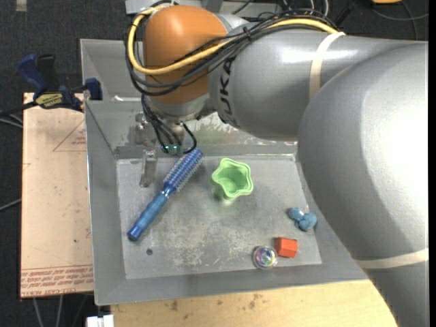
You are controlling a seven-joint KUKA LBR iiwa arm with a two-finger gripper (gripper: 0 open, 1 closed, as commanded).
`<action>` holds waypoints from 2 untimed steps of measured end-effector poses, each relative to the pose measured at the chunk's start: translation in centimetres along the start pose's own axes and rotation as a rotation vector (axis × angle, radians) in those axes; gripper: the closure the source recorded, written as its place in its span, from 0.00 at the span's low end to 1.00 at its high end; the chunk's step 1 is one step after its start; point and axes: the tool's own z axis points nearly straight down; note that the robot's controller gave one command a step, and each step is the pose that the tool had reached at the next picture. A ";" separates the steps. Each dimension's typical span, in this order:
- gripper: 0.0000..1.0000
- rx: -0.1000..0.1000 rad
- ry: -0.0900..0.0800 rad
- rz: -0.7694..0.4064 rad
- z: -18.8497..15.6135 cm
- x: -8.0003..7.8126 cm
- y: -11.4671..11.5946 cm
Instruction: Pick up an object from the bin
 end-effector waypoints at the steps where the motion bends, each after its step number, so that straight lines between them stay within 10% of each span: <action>1: 0.00 0.002 0.000 -0.050 6.2 2.8 -1.4; 2: 0.00 0.003 0.001 -0.111 11.8 8.0 -7.1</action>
Offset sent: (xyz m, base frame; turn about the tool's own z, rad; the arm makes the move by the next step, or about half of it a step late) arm -0.0262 -0.0142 -0.0568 -0.0502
